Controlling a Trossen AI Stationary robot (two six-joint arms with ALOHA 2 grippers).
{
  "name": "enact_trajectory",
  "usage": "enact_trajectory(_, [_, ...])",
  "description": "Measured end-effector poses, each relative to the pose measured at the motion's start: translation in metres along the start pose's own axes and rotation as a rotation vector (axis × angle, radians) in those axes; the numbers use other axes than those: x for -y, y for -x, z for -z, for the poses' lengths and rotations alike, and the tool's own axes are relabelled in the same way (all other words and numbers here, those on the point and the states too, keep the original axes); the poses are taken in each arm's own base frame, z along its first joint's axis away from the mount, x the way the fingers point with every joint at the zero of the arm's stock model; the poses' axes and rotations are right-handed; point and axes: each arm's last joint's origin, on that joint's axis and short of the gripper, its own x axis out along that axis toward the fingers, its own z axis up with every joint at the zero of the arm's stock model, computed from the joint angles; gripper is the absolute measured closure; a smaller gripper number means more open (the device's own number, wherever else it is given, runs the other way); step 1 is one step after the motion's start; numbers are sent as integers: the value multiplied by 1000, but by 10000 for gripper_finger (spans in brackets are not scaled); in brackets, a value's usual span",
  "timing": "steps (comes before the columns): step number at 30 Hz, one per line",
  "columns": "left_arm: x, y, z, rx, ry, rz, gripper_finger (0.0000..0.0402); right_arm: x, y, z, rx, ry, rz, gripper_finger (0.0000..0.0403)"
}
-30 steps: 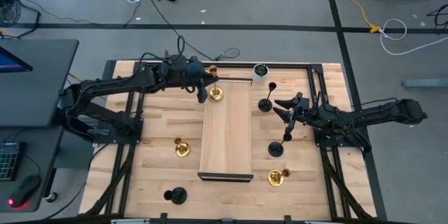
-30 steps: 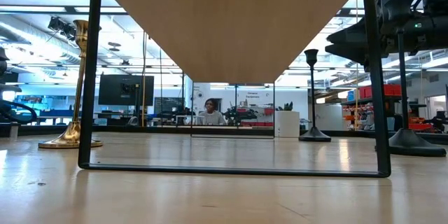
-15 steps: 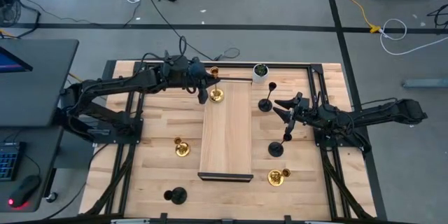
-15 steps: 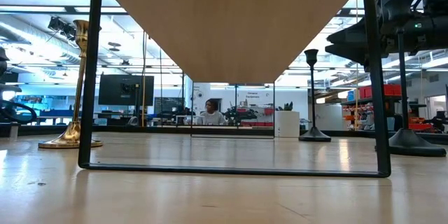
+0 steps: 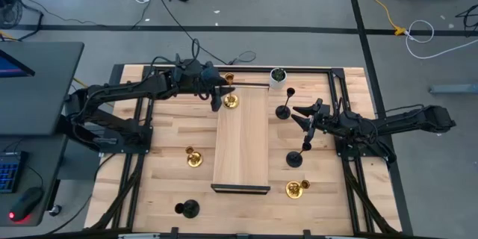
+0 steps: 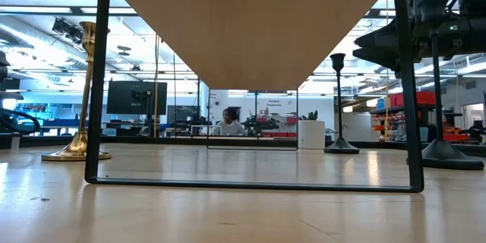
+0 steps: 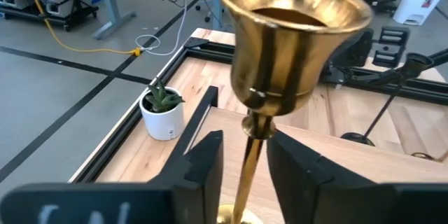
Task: Pick & Place candle stick holders
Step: Put the top gold candle holder on the shelf, then put the left gold candle holder on the shelf
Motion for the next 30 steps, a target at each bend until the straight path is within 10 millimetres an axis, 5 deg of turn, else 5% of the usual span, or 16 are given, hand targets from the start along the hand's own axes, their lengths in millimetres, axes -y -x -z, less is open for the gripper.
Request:
enact_trajectory(11, [2, 18, -9, 31, -52, 16, 209, 0, 0, 0, 0, 0, 0, 234])
enact_trajectory(21, [6, 64, -8, -76, -78, 13, 210, 0, 0, 0, -1, 0, 0, 234])
enact_trajectory(30, [22, 105, 13, -290, -70, 89, 211, 0, 0, 0, 0, 0, 0, 234])
